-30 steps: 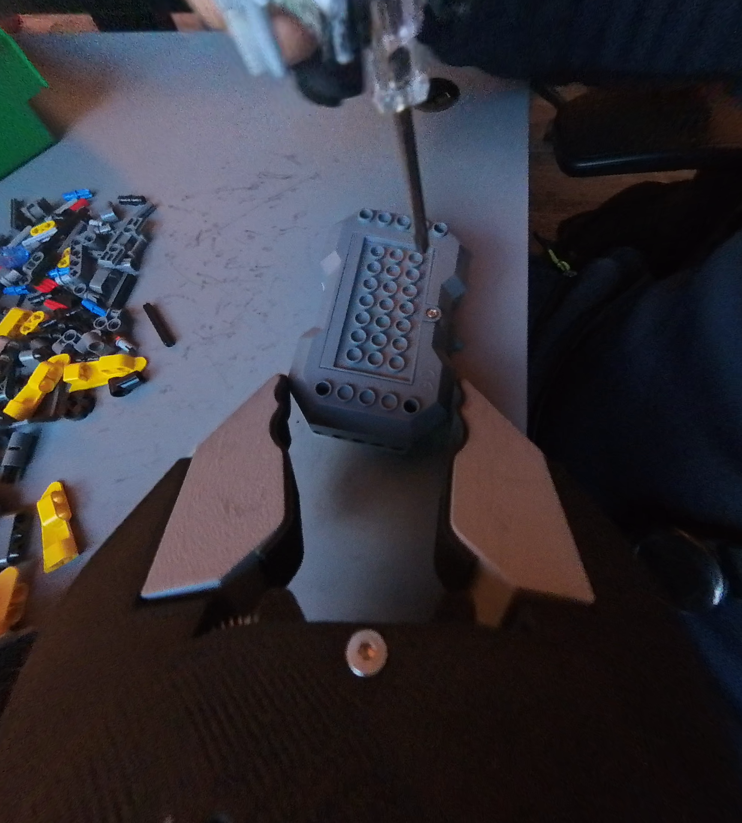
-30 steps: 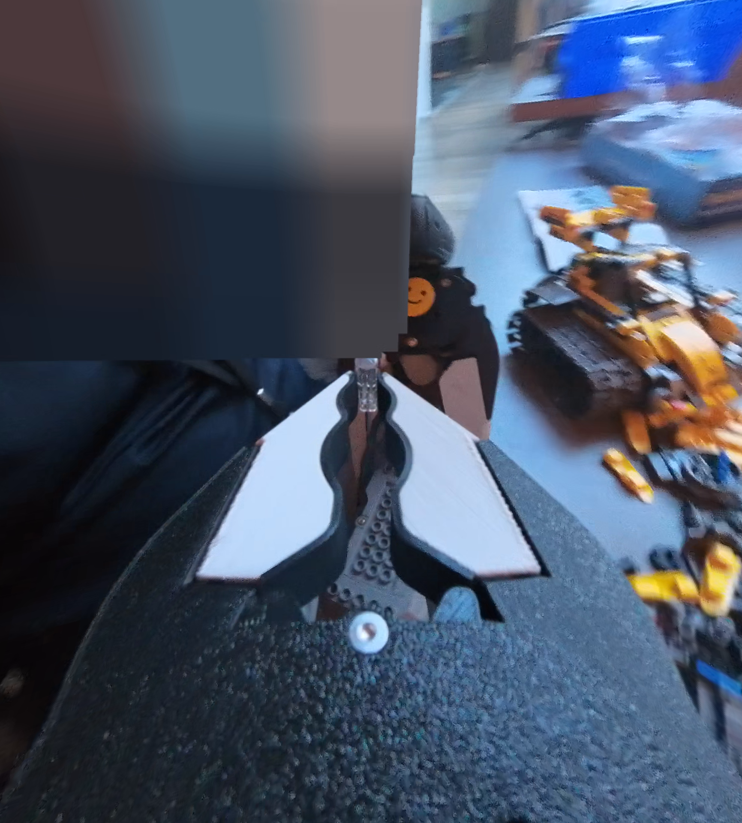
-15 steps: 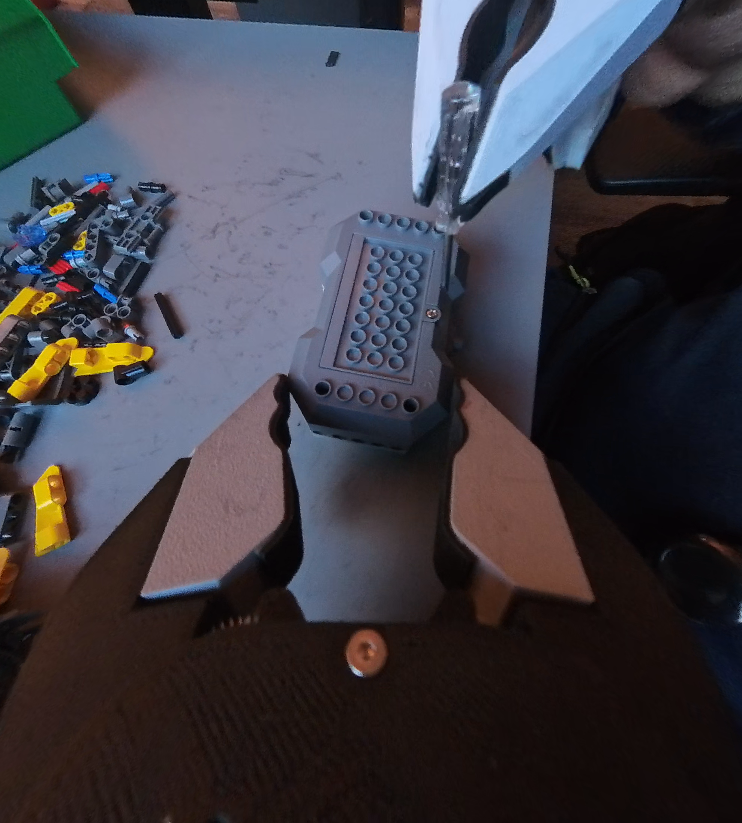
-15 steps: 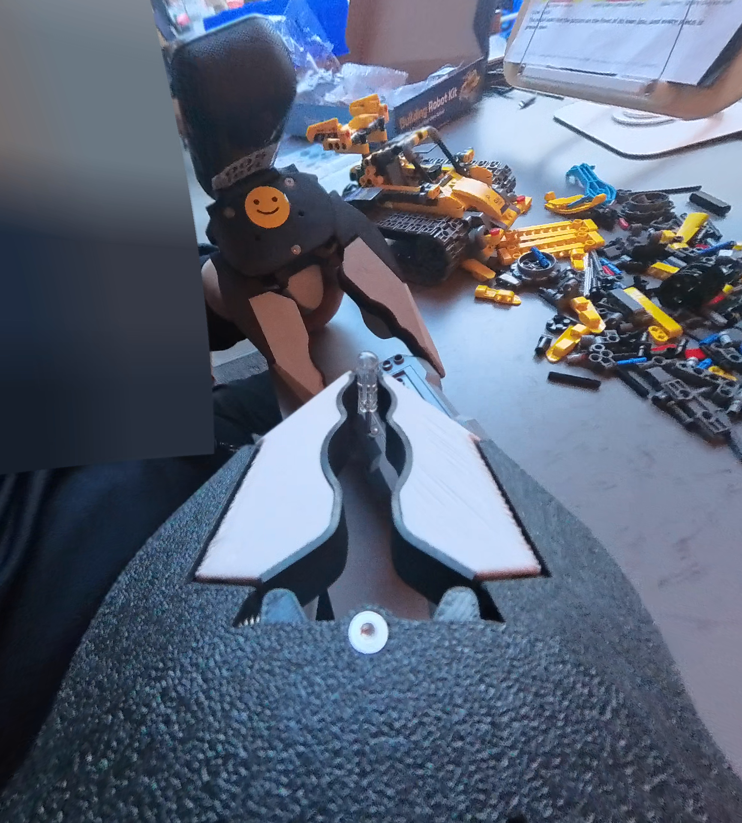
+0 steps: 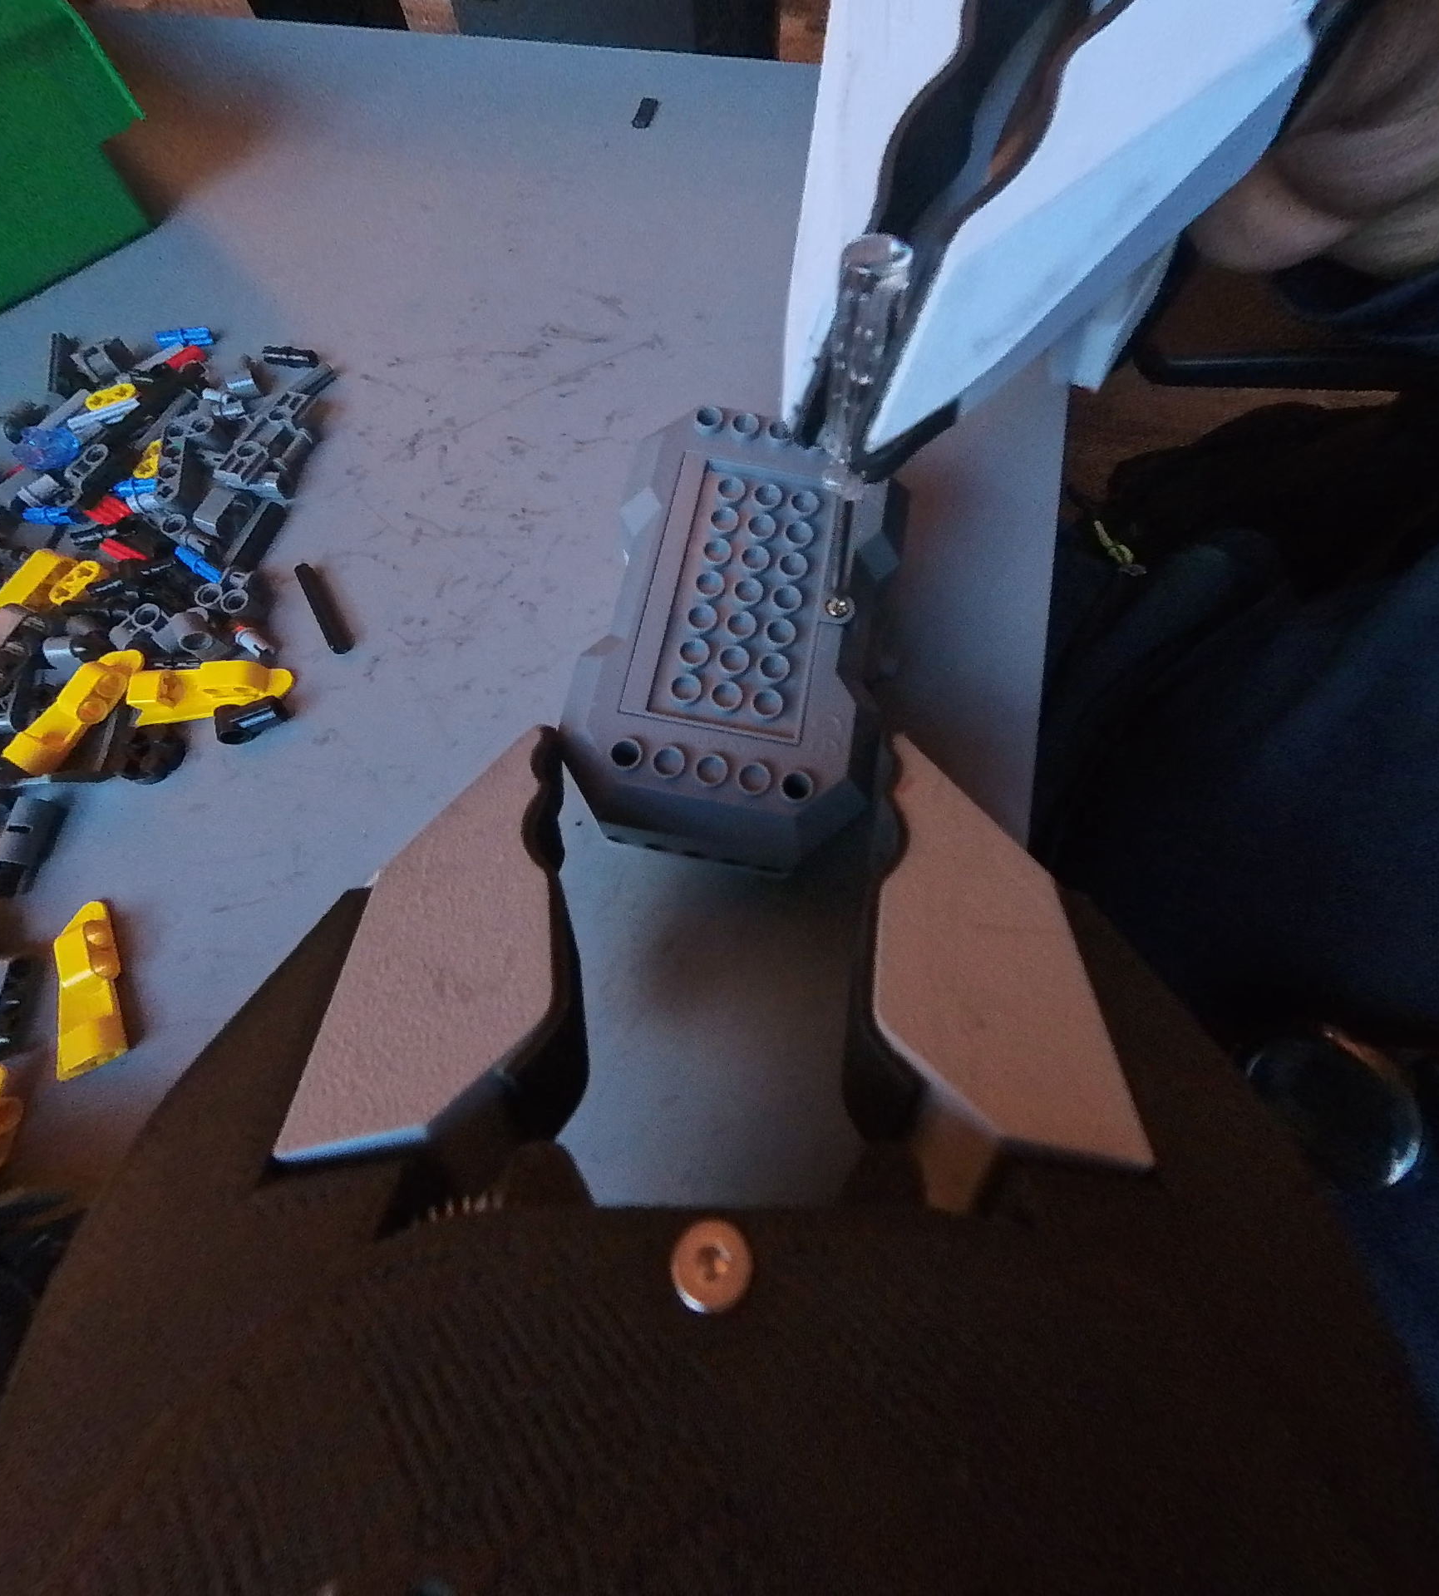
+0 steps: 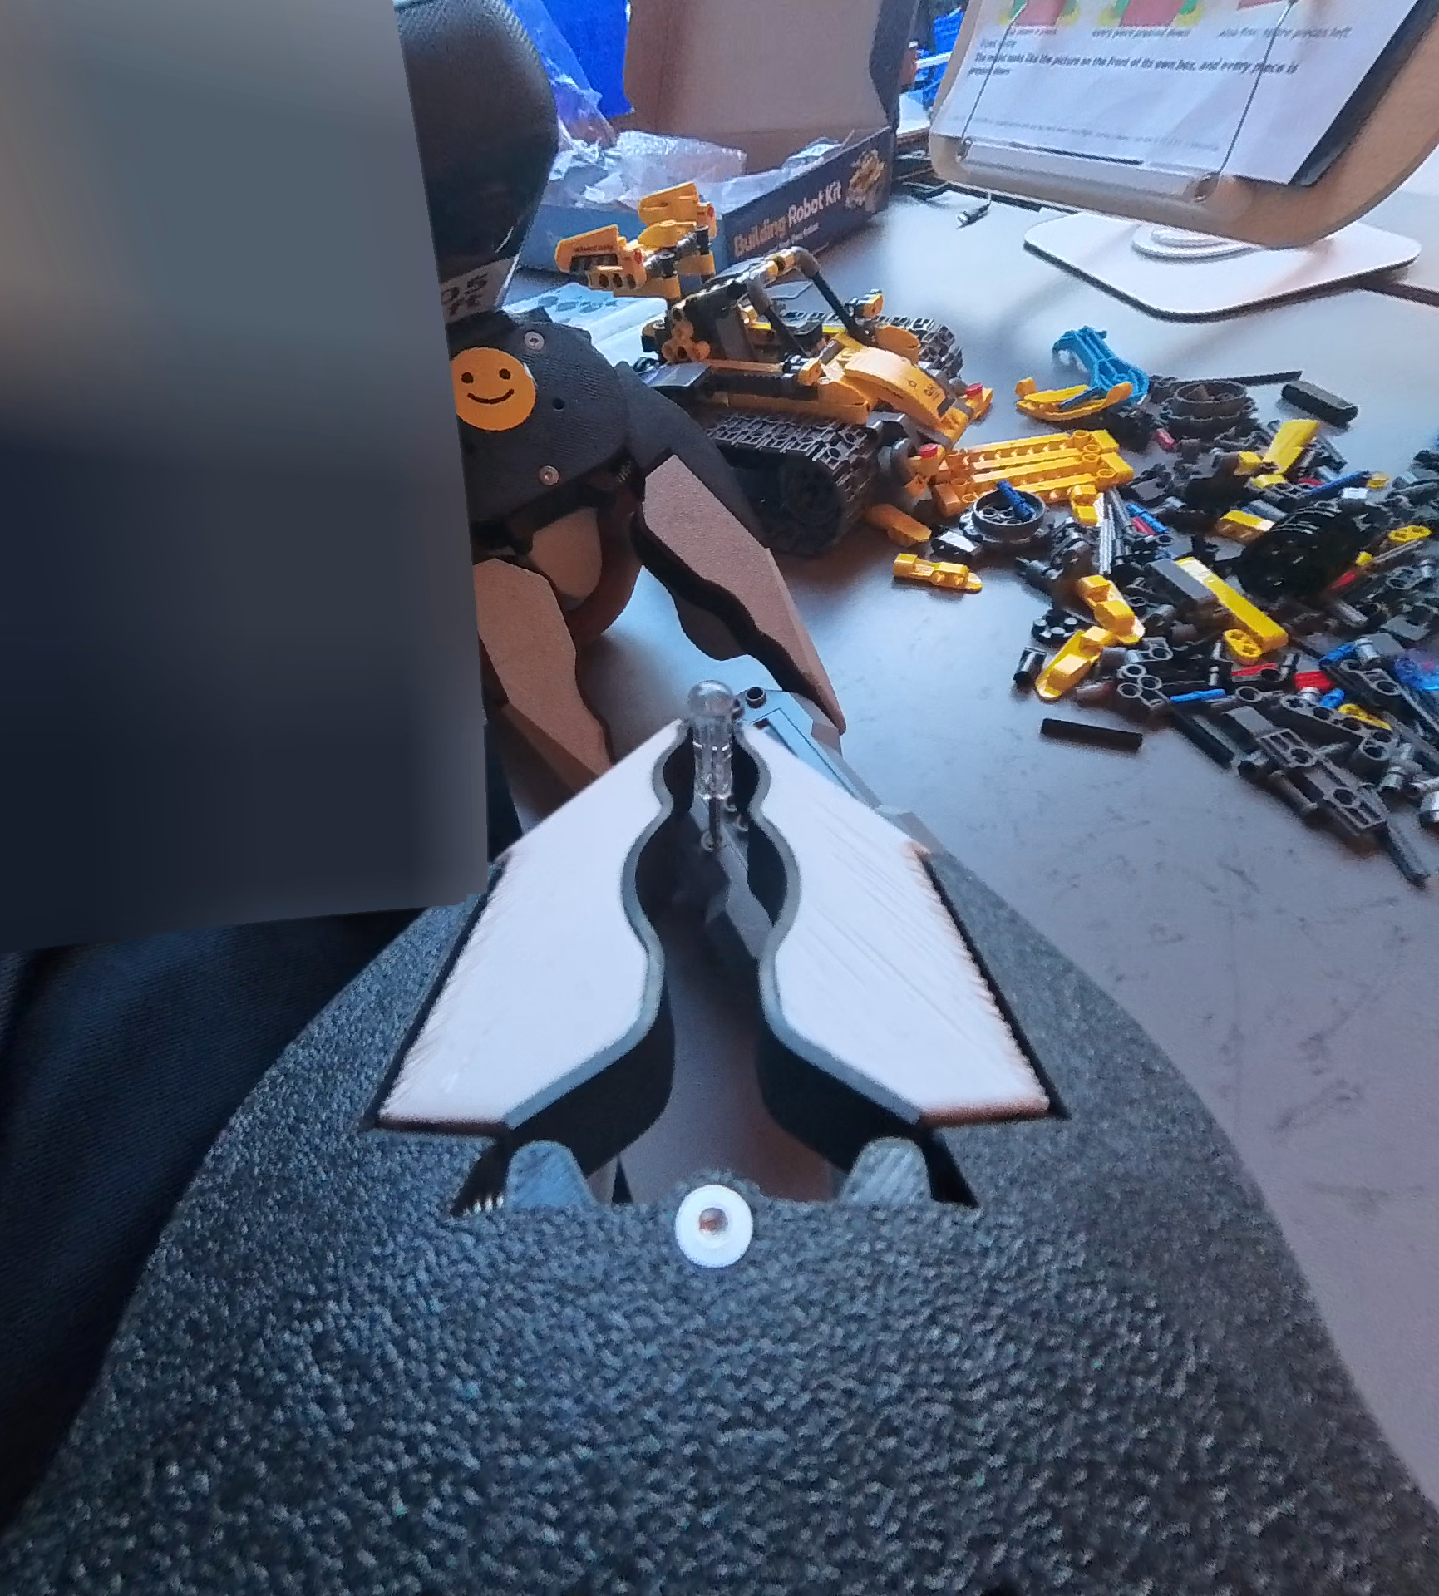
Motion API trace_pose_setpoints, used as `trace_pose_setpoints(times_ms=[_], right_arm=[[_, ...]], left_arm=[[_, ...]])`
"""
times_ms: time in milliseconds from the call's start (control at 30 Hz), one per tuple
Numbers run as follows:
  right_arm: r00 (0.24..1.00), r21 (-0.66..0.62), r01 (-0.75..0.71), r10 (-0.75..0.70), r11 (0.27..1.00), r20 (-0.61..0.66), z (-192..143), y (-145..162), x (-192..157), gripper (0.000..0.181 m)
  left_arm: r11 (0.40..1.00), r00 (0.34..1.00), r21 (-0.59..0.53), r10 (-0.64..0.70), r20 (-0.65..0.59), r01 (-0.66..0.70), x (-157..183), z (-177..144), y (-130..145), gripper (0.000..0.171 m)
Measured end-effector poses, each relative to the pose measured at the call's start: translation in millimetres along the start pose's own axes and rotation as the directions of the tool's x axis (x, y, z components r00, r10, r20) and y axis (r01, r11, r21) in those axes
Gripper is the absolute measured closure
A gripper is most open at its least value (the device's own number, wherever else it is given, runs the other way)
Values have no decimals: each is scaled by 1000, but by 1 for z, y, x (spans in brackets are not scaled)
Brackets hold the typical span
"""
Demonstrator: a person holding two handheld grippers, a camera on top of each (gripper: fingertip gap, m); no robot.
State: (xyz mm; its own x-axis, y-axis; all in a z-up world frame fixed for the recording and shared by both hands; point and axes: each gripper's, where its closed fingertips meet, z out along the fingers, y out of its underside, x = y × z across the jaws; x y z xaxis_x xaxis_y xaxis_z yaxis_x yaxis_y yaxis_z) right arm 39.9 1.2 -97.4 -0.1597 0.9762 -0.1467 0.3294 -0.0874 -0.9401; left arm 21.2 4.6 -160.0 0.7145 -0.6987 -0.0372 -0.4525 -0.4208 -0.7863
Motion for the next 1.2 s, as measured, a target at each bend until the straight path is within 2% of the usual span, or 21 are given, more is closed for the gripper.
trace_pose_setpoints(times_ms=[400,533,667,800,967,1067,1200], right_arm=[[999,-11,38,-38,999,-8,0,2,-2,174],[995,-18,100,-100,995,-15,-1,3,-5,174],[971,-26,240,-240,970,12,-1,4,-11,173],[934,-6,333,-330,943,137,1,4,-14,174],[890,15,248,-234,969,392,1,3,-10,174],[813,41,286,-265,957,519,0,3,-12,174],[674,64,362,-309,930,671,3,3,-19,174]], left_arm=[[1000,1000,1,2,3,-2,0,0,0,103],[1000,1000,2,3,3,-3,0,0,-1,103],[1000,1000,1,6,4,-6,0,0,-1,103],[1000,1000,1,3,-2,-3,0,0,-1,103],[1000,999,3,28,-23,-28,0,0,0,103],[999,998,5,40,-48,-40,0,-1,0,103],[998,993,9,67,-93,-67,1,-3,2,103]])
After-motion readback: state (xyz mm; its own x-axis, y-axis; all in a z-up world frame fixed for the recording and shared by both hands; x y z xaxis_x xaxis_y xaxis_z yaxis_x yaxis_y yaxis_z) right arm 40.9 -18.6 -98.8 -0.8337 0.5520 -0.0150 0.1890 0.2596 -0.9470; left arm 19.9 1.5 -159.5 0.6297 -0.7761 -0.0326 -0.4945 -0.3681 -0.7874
